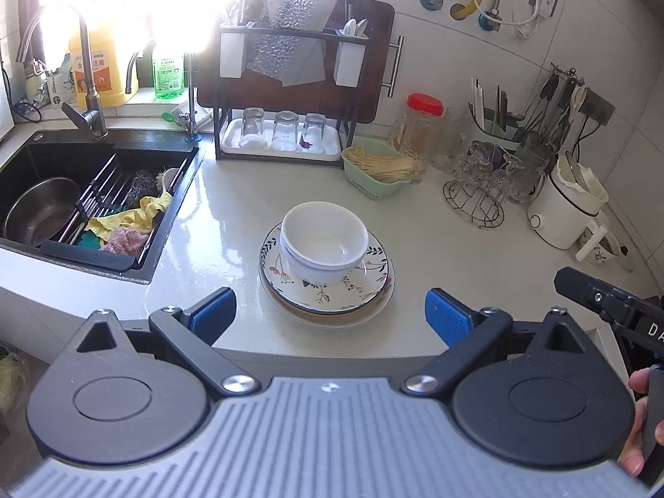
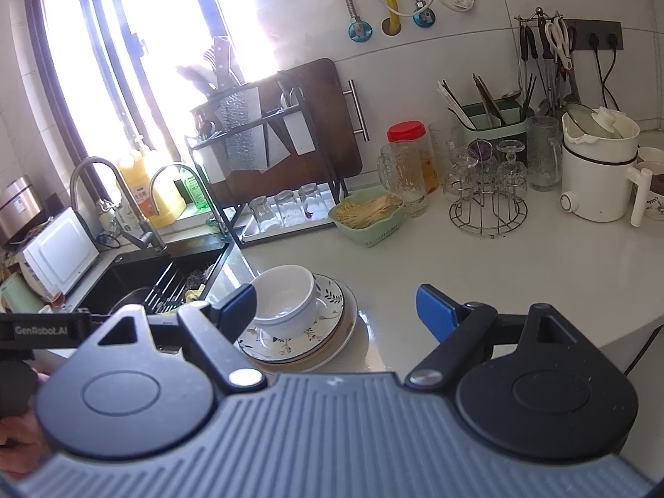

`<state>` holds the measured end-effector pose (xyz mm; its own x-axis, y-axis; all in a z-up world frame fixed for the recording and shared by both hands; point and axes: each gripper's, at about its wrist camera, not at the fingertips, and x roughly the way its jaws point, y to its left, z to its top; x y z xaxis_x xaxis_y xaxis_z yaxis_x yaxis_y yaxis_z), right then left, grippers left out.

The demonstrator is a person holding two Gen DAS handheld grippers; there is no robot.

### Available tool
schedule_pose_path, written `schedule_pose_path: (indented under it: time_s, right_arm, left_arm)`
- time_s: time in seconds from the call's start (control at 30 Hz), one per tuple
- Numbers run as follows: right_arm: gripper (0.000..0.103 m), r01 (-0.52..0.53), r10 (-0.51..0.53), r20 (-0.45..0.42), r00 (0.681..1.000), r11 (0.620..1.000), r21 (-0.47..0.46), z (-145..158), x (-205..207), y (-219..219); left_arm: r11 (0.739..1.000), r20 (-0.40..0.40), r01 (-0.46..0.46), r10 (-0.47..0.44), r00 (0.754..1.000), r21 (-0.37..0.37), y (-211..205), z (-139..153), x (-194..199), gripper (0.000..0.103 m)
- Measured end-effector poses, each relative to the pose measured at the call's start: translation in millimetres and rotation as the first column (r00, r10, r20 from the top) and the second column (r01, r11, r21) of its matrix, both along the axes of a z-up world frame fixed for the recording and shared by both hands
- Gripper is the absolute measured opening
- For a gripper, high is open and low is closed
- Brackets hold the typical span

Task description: Organize plates and bowls

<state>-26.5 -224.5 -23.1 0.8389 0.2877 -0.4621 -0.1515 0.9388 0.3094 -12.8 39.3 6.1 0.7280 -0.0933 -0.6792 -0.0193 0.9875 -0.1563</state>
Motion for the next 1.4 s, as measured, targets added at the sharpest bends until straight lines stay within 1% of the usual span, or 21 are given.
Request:
schedule_pose_path:
  time_s: [0.13, 0.23, 0.3, 0.57, 0.67, 0.93, 1.03, 1.1, 1.2, 1.4]
  right_arm:
    - [0.085, 0.002, -0.002, 0.001, 1.0, 1.0, -0.001, -1.3, -2.9, 1.9]
    - [0.085, -0.004, 0.004, 0.001, 1.0, 1.0, -0.004, -2.2, -6.2, 3.8]
    - [0.085, -0.007, 0.007, 0.002, 1.0, 1.0, -0.004, -1.9, -8.7, 4.9]
    - [0.085, -0.02, 0.02, 0.004, 1.0, 1.0, -0.011, -3.3, -15.6, 9.3]
    - [0.085, -0.015, 0.015, 0.001, 1.0, 1.0, 0.002, -4.0, -17.3, 7.7]
    - [0.085, -0.006, 0.006, -0.004, 1.0, 1.0, -0.014, -7.1, -19.9, 8.6]
    - [0.085, -0.002, 0.002, -0.007, 1.0, 1.0, -0.007, -8.9, -23.2, 8.2]
    - [0.085, -0.004, 0.004, -0.009, 1.0, 1.0, -0.015, -10.0, -23.6, 9.0]
    - [0.085, -0.004, 0.004, -0.008, 1.0, 1.0, -0.023, -10.2, -23.7, 9.8]
    - [0.085, -0.011, 0.011, -0.004, 1.0, 0.999, -0.034, -9.5, -24.2, 10.9]
  left_arm:
    - [1.0, -0.003, -0.001, 0.001, 1.0, -0.002, 0.5, -0.1, -2.7, 0.099]
    - [1.0, 0.009, 0.014, -0.014, 1.0, 0.023, -1.6, 2.9, -7.2, 0.099]
    - [0.999, 0.019, 0.019, -0.02, 1.0, 0.028, -1.1, 5.3, -10.7, 0.099]
    - [1.0, 0.013, 0.0, 0.001, 1.0, -0.024, 6.8, 4.9, -22.8, 0.099]
    - [1.0, 0.005, -0.008, 0.008, 1.0, -0.017, 8.4, 5.0, -26.6, 0.099]
    - [0.999, 0.003, -0.028, 0.028, 1.0, -0.016, 11.2, 2.5, -32.4, 0.099]
    - [0.999, 0.0, -0.039, 0.039, 0.999, -0.016, 12.0, 1.8, -32.4, 0.099]
    - [0.999, -0.003, -0.04, 0.04, 0.999, -0.025, 12.3, 0.9, -32.5, 0.099]
    - [0.999, -0.007, -0.042, 0.042, 0.999, -0.014, 11.1, -0.5, -32.1, 0.099]
    - [0.999, -0.007, -0.043, 0.043, 0.999, -0.02, 10.7, -0.3, -29.9, 0.099]
